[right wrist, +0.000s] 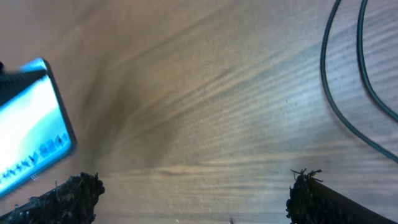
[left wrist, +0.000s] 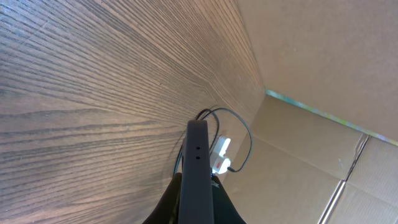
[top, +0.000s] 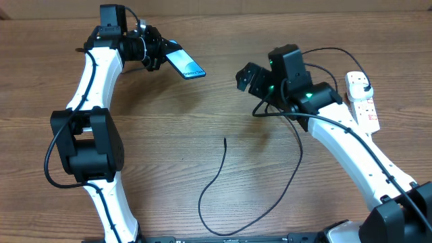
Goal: Plug charger to phone and switch on socket
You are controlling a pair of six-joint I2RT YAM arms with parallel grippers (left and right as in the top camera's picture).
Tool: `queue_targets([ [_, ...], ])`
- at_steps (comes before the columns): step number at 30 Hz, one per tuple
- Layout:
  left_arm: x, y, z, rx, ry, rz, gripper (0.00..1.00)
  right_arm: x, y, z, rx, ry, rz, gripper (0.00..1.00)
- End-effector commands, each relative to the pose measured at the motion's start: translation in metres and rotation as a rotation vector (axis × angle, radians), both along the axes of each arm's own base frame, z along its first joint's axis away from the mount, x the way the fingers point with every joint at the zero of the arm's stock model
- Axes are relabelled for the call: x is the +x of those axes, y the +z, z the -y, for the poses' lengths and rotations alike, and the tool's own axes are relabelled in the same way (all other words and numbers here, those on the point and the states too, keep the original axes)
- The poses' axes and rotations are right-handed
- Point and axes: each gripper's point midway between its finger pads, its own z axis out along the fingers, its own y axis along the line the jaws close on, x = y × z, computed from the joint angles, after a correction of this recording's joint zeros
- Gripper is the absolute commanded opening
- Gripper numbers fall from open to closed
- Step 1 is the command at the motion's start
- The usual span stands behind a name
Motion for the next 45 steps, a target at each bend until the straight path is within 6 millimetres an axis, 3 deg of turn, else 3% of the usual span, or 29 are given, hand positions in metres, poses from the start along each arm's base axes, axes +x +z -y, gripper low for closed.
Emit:
queue_targets([
  [1,0.004,0.008,-0.002,-0.002,-0.011,0.035,0.04,0.005,0.019,-0.004,-0.025,0.024,0.049,0.99],
  [9,0.005,0.008,-0.004,0.004,-0.004,0.036,0.04,0.0,0.021,0.001,-0.064,0.033,0.01,0.99],
  [20,0.005,0.008,-0.009,0.003,0.005,0.035,0.04,-0.004,-0.033,-0.004,-0.161,0.091,-0.237,0.99],
  [27,0.006,0.008,-0.01,0.004,0.006,0.039,0.04,-0.03,-0.055,-0.021,-0.097,0.159,-0.39,0.99],
  [36,0.006,0.008,-0.01,0.005,0.006,0.039,0.04,-0.063,-0.062,-0.053,-0.152,0.259,-0.427,0.99],
  [45,0.006,0.008,-0.01,0.005,0.006,0.04,0.04,-0.09,-0.1,-0.049,-0.318,0.348,-0.536,0.99],
])
